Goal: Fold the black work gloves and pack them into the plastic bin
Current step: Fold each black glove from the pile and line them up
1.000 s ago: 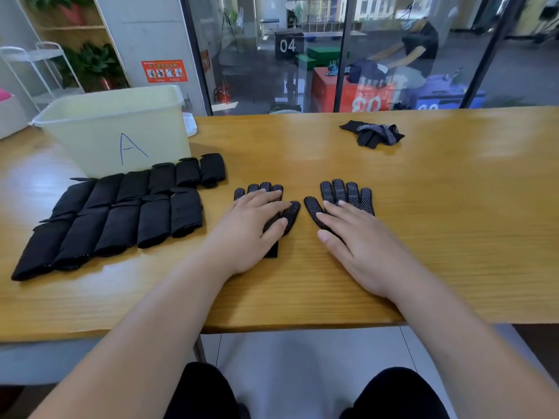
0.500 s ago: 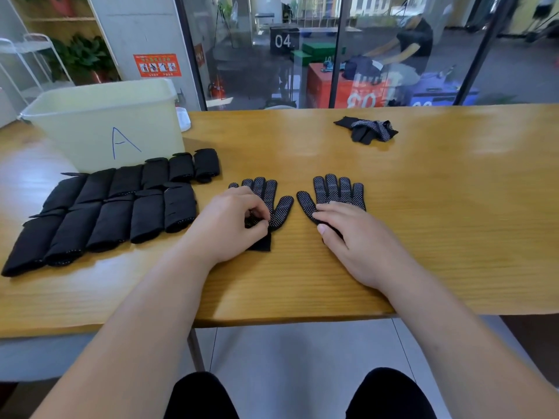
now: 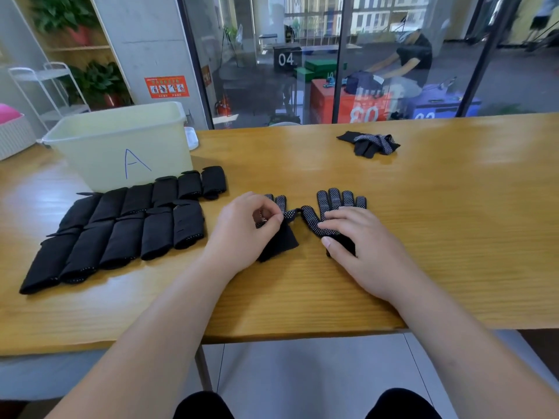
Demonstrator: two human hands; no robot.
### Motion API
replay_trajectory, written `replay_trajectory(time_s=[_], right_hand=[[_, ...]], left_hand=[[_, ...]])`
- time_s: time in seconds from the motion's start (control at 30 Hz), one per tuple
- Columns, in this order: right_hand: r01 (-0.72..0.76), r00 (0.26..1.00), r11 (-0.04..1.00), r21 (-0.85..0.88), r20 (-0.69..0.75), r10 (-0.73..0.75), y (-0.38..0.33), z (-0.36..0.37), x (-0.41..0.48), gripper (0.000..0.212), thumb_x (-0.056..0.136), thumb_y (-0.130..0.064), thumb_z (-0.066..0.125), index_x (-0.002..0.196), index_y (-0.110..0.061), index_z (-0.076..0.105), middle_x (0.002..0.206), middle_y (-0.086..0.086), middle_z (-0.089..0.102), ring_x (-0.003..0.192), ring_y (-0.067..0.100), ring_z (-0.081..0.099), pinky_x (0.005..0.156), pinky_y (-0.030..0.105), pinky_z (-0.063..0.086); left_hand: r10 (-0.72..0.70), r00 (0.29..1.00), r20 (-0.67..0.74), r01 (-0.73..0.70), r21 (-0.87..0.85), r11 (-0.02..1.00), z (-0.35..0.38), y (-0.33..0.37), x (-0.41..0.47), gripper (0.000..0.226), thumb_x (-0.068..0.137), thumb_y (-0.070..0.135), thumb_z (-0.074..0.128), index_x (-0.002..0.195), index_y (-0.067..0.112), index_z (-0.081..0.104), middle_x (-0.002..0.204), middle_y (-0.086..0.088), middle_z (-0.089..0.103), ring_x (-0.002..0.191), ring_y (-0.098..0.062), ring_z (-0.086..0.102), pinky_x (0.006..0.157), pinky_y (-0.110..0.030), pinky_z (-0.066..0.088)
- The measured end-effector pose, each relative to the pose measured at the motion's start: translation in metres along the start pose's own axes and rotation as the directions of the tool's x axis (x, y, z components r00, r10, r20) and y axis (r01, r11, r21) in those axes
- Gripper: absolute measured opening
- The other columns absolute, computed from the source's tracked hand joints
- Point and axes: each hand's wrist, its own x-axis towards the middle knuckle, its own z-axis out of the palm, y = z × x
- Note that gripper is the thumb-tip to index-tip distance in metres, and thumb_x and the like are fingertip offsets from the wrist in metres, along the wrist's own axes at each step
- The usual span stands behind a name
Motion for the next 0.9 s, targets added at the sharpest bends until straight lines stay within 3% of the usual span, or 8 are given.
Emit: replay_trajectory(time_s=[0.1, 0.2, 0.33, 0.47, 0.57, 0.63, 0.73, 0.9], right_hand=[[0.005, 0.999, 0.997, 0.072, -0.040, -0.002, 0.001, -0.002, 0.000, 0.050, 0.100, -0.065, 0.052, 0.133, -0.033, 0.071, 0.140, -0.025, 0.056, 0.143, -0.001, 0.035, 0.117, 0.023, 0.028], [-0.001, 0.999, 0.982, 0.187, -0.036, 0.008, 0.001, -0.005, 0.000, 0.047, 0.093, -0.073, 0.053, 0.120, -0.039, 0.072, 0.130, -0.031, 0.058, 0.136, -0.007, 0.038, 0.109, 0.017, 0.030], [-0.041, 0.988, 0.912, 0.408, -0.119, 0.097, 0.010, -0.008, 0.000, 0.013, 0.090, -0.047, 0.067, 0.096, -0.037, 0.073, 0.107, -0.021, 0.070, 0.115, 0.006, 0.058, 0.103, 0.032, 0.045], [-0.061, 0.980, 0.700, 0.711, -0.090, 0.177, 0.008, -0.018, -0.003, 0.033, 0.101, -0.033, 0.049, 0.105, -0.022, 0.079, 0.107, -0.003, 0.078, 0.109, 0.017, 0.069, 0.098, 0.036, 0.051], [-0.106, 0.983, 0.781, 0.616, -0.053, 0.175, 0.004, -0.018, -0.002, 0.018, 0.099, -0.042, 0.068, 0.100, -0.028, 0.078, 0.098, -0.008, 0.078, 0.095, 0.013, 0.070, 0.087, 0.030, 0.053], [-0.162, 0.962, 0.818, 0.552, -0.094, 0.255, 0.009, -0.015, 0.001, 0.001, 0.096, -0.029, 0.077, 0.095, -0.029, 0.078, 0.090, -0.010, 0.077, 0.085, 0.012, 0.070, 0.079, 0.034, 0.054], [-0.205, 0.825, 0.690, 0.695, -0.257, 0.504, 0.020, -0.020, 0.004, 0.005, 0.095, -0.018, 0.076, 0.098, -0.022, 0.076, 0.086, -0.008, 0.076, 0.078, 0.006, 0.068, 0.074, 0.029, 0.053], [-0.141, 0.537, 0.428, 0.893, -0.294, 0.791, 0.037, -0.028, 0.004, 0.012, 0.094, -0.014, 0.072, 0.106, -0.017, 0.073, 0.095, 0.000, 0.077, 0.081, 0.012, 0.070, 0.064, 0.028, 0.057]], left_hand=[[-0.068, 0.997, -0.044, 0.059, -0.181, 0.982, 0.008, 0.023, 0.006, 0.008, 0.098, 0.025, 0.073, 0.092, 0.029, 0.075, 0.088, 0.010, 0.073, 0.084, -0.008, 0.065, 0.070, -0.013, 0.048], [-0.161, 0.986, -0.051, 0.137, -0.316, 0.939, 0.025, 0.043, 0.011, 0.007, 0.096, 0.025, 0.073, 0.090, 0.028, 0.075, 0.084, 0.007, 0.075, 0.083, -0.014, 0.069, 0.075, -0.030, 0.058], [-0.186, 0.981, -0.059, 0.159, -0.311, 0.937, 0.052, 0.055, 0.012, 0.009, 0.093, 0.025, 0.074, 0.086, 0.031, 0.073, 0.080, 0.010, 0.074, 0.079, -0.010, 0.069, 0.073, -0.031, 0.058], [-0.243, 0.966, -0.088, 0.204, -0.314, 0.927, 0.068, 0.062, 0.012, 0.009, 0.093, 0.027, 0.072, 0.085, 0.031, 0.072, 0.078, 0.011, 0.072, 0.075, -0.008, 0.067, 0.068, -0.026, 0.053], [-0.254, 0.963, -0.091, 0.215, -0.315, 0.925, 0.073, 0.067, 0.012, 0.008, 0.094, 0.027, 0.071, 0.086, 0.029, 0.072, 0.078, 0.011, 0.073, 0.075, -0.005, 0.067, 0.071, -0.028, 0.054], [-0.225, 0.971, -0.078, 0.186, -0.338, 0.922, 0.074, 0.068, 0.012, 0.008, 0.096, 0.028, 0.069, 0.088, 0.030, 0.071, 0.080, 0.012, 0.073, 0.076, -0.004, 0.067, 0.072, -0.027, 0.053], [-0.088, 0.994, -0.057, 0.077, -0.184, 0.980, 0.071, 0.057, 0.016, 0.006, 0.102, 0.035, 0.064, 0.102, 0.034, 0.069, 0.098, 0.017, 0.070, 0.095, -0.004, 0.065, 0.086, -0.030, 0.052], [0.140, 0.952, 0.273, -0.211, 0.251, 0.945, 0.067, 0.029, 0.021, 0.063, 0.097, 0.062, 0.059, 0.151, 0.031, 0.050, 0.154, 0.010, 0.052, 0.143, -0.014, 0.048, 0.126, -0.047, 0.030]])
